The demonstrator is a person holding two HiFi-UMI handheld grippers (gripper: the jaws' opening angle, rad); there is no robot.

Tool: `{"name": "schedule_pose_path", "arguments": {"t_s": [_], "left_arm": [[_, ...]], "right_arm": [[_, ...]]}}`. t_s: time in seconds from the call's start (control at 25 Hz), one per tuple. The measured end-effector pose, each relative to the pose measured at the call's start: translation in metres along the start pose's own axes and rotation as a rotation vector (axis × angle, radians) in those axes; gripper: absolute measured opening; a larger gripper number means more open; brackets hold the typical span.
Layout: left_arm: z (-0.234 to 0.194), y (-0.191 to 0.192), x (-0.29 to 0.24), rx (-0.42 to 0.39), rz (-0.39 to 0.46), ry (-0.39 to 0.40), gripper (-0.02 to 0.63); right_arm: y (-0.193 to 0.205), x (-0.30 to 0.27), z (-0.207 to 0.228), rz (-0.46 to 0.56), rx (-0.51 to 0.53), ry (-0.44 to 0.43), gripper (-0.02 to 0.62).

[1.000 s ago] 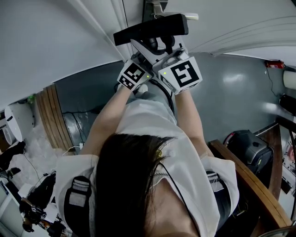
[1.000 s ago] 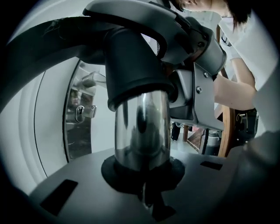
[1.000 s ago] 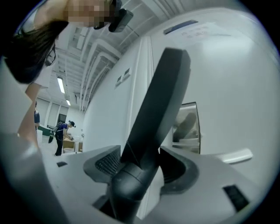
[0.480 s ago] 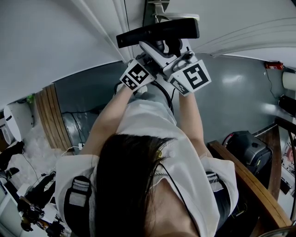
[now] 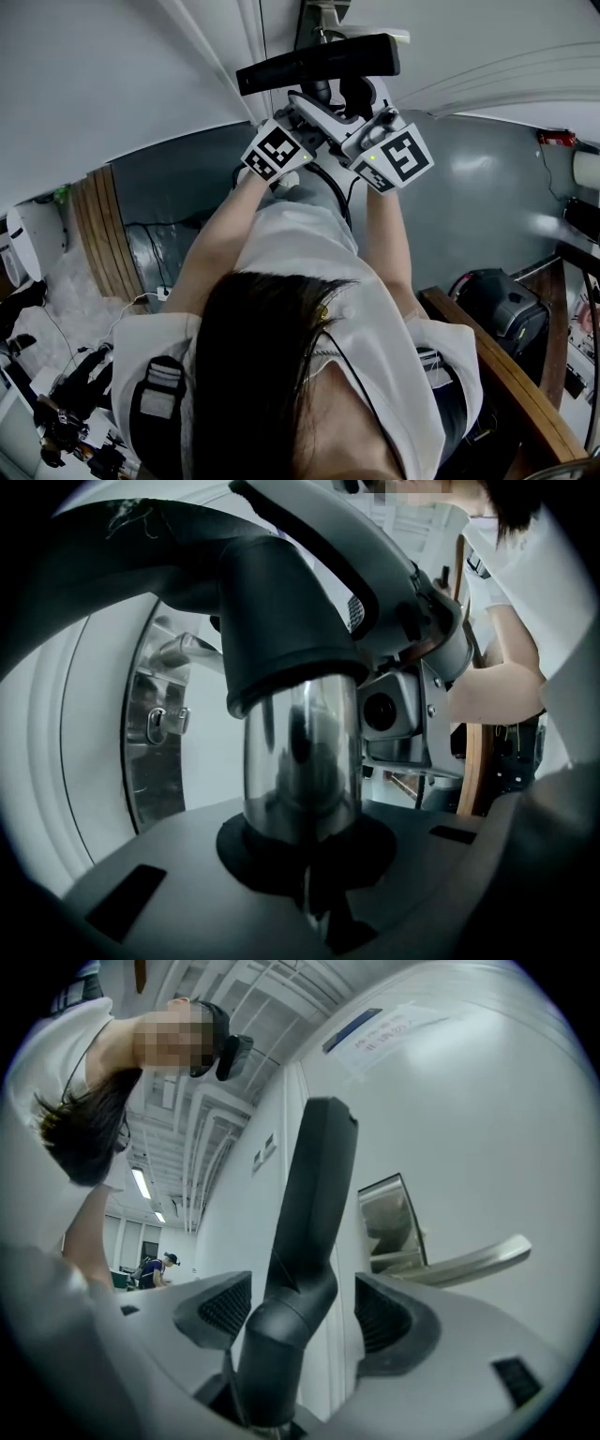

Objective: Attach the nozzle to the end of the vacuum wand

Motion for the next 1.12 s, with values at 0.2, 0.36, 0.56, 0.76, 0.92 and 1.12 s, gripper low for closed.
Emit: {"name": "schedule_pose_path", "arguments": {"t_s": [0.2, 0.36, 0.56, 0.76, 0.92, 1.12], "left_arm": [[-0.025, 0.014, 0.005, 0.040, -0.007, -0.044, 0.014], [-0.036, 0.019, 0.011, 0.060, -0.012, -0.070, 0.014], [-0.043, 0.021, 0.015, 0.077, -0.012, -0.095, 0.014], [-0.050, 0.024, 0.013, 0.099, -0.023, -0.118, 0.014], [-0.057, 0.024, 0.010, 0.105, -0.027, -0.123, 0.014], [-0.057, 0.019, 0.002, 0.105, -0.032, -0.118, 0.014]], "right_arm": [[0.012, 0.007, 0.007, 0.040, -0.052, 0.019, 0.336], [0.017, 0.018, 0.011, 0.070, -0.077, 0.083, 0.336], [0.022, 0.026, 0.016, 0.112, -0.104, 0.135, 0.336], [0.028, 0.032, 0.021, 0.112, -0.121, 0.172, 0.336], [0.031, 0.033, 0.027, 0.108, -0.132, 0.200, 0.336], [0.034, 0.042, 0.028, 0.104, -0.155, 0.216, 0.336]]}}
Point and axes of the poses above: the fingertips, and each gripper's own axes: x backward along the fingers, z to its right, y out of its underside, the point moved 9 cm from there along x, backward along the fingers, and after that the axes turned 15 degrees about -y, right-handed, at the moved point
